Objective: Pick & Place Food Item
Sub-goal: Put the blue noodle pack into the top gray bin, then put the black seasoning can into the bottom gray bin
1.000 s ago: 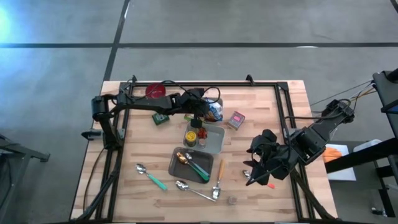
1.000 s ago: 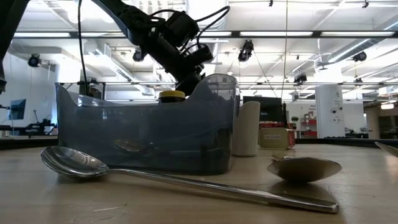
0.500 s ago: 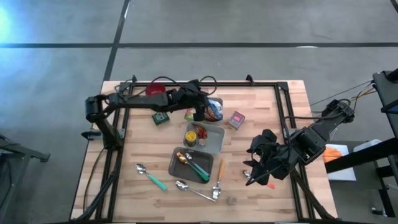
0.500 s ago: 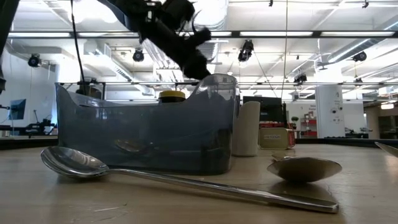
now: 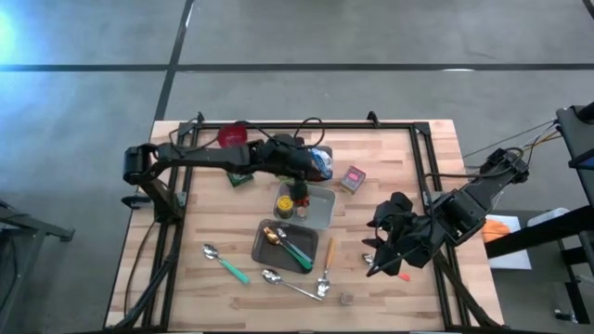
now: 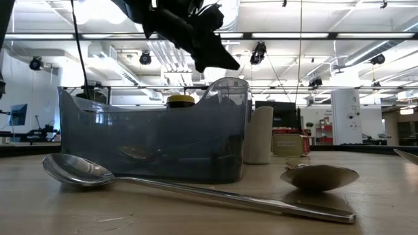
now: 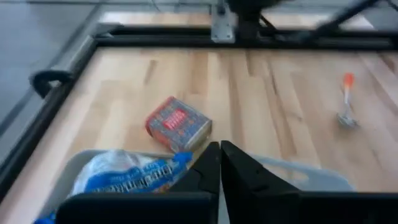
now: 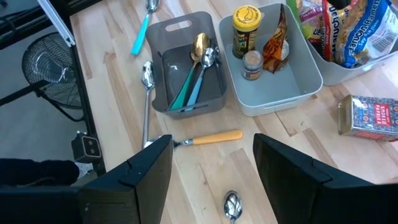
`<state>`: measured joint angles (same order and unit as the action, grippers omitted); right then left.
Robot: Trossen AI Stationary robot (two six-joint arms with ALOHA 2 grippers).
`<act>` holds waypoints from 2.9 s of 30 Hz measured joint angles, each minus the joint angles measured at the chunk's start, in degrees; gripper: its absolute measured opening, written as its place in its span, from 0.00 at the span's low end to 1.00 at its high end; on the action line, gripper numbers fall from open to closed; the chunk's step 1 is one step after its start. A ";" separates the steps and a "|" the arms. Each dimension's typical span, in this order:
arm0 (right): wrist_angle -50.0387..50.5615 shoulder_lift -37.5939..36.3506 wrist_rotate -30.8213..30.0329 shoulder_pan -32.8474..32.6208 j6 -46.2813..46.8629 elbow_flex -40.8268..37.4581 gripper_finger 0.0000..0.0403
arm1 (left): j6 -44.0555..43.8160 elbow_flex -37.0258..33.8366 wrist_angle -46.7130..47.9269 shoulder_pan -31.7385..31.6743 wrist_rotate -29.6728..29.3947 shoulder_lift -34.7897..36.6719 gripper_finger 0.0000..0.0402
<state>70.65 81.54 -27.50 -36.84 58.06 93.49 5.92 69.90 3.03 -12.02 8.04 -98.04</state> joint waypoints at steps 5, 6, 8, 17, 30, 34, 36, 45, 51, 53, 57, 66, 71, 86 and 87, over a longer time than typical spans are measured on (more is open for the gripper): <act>-1.11 0.00 -0.15 0.00 0.00 0.00 0.55 | -7.13 1.80 0.20 0.23 -6.78 -3.25 0.01; -1.21 0.00 -0.26 -0.02 0.00 0.00 0.55 | -7.31 2.20 0.32 0.18 -6.67 -3.93 0.01; -1.61 0.00 -0.98 -0.02 0.12 0.00 0.55 | -7.46 3.59 0.59 0.14 -6.65 -5.25 0.01; -2.93 -0.02 -1.14 -0.02 0.46 -0.11 0.55 | -7.46 8.07 3.49 0.14 -5.95 -11.23 0.00; -3.63 -0.02 -1.07 -0.02 -0.03 -0.20 0.55 | -12.16 8.94 7.78 -0.51 -10.05 -15.81 0.00; -3.62 -0.02 -1.03 -0.01 0.00 -0.20 0.55 | -12.42 8.95 7.85 -1.33 -10.19 -15.59 0.00; -3.62 -0.02 -0.99 -0.02 0.02 -0.20 0.55 | -14.46 8.95 9.15 -2.14 -10.21 -15.62 0.00; -3.71 -0.02 -0.99 -0.02 0.44 -0.20 0.55 | -21.41 8.95 12.69 -4.96 -10.06 -15.81 0.00; -3.73 -0.02 -0.99 -0.02 0.51 -0.20 0.55 | -21.38 8.95 12.33 -4.75 -4.68 -15.78 0.00; -3.73 -0.02 -0.94 -0.02 1.04 -0.20 0.55 | -21.41 8.95 12.37 -4.69 -1.11 -15.46 0.00; -3.73 -0.02 -0.90 -0.02 1.31 -0.20 0.55 | -21.41 8.95 12.42 -4.69 4.19 -13.57 0.00; -3.59 -0.02 -0.78 -0.02 0.34 -0.20 0.55 | -18.62 8.95 17.18 -3.84 5.16 -5.38 0.13; -3.62 -0.02 -0.79 -0.02 -1.12 -0.20 0.55 | -15.09 8.95 27.30 -3.14 2.81 0.32 0.34; -3.65 -0.02 -0.83 -0.02 -2.84 -0.26 0.55 | -22.32 -2.99 53.49 -5.19 -16.66 13.62 0.80; -3.67 -0.02 -0.83 -0.02 -2.96 -0.26 0.55 | -22.31 -4.47 53.74 -5.57 -16.66 14.04 0.83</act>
<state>66.97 81.52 -28.34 -36.86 55.11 93.23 -16.39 65.43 56.77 -17.59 -8.62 -84.00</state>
